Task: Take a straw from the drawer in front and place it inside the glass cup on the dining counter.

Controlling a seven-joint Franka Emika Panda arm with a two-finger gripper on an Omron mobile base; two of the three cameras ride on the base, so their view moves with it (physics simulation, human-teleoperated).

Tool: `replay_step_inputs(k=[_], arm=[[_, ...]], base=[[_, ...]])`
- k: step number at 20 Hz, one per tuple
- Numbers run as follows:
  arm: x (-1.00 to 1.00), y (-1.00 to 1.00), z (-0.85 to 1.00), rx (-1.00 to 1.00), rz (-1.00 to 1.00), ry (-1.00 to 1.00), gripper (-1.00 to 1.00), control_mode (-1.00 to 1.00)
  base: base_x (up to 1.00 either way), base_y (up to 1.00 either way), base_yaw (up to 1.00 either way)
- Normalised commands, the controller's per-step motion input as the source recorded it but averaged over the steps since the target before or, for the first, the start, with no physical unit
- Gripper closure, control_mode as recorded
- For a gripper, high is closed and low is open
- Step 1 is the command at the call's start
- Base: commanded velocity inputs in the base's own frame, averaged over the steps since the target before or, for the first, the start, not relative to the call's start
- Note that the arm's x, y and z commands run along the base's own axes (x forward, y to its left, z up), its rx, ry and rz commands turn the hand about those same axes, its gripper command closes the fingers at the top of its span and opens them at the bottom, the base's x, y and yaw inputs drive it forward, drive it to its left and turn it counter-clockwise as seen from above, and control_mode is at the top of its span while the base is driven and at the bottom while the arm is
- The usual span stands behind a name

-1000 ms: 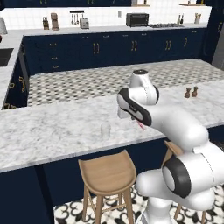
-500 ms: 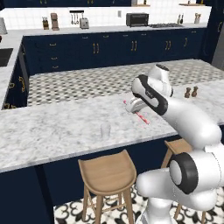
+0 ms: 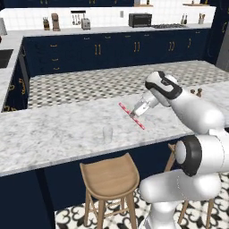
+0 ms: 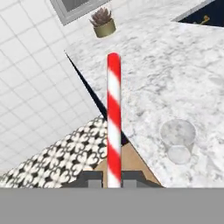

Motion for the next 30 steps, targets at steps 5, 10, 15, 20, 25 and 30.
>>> replay_step_inputs(k=[5, 10, 15, 20, 25, 30], arm=[[0.51, 0.26, 0.06, 0.38, 0.21, 0.00, 1.00, -1.00], [0.22, 0.06, -0.02, 0.36, 0.14, -0.03, 1.00, -1.00], [0.05, 0.34, -0.18, 0.25, 0.08, -0.05, 1.00, -1.00], [0.31, 0.44, -0.05, 0.10, 0.02, -0.03, 1.00, -1.00], [0.40, 0.24, -0.08, 0.06, 0.00, 0.00, 1.00, -1.00], [0.34, 0.32, -0.46, 0.01, 0.02, 0.00, 1.00, -1.00]], base=[[0.00, 0.00, 0.00], [0.00, 0.00, 0.00], [0.00, 0.00, 0.00], [0.00, 0.00, 0.00], [0.00, 0.00, 0.00], [0.00, 0.00, 0.00]])
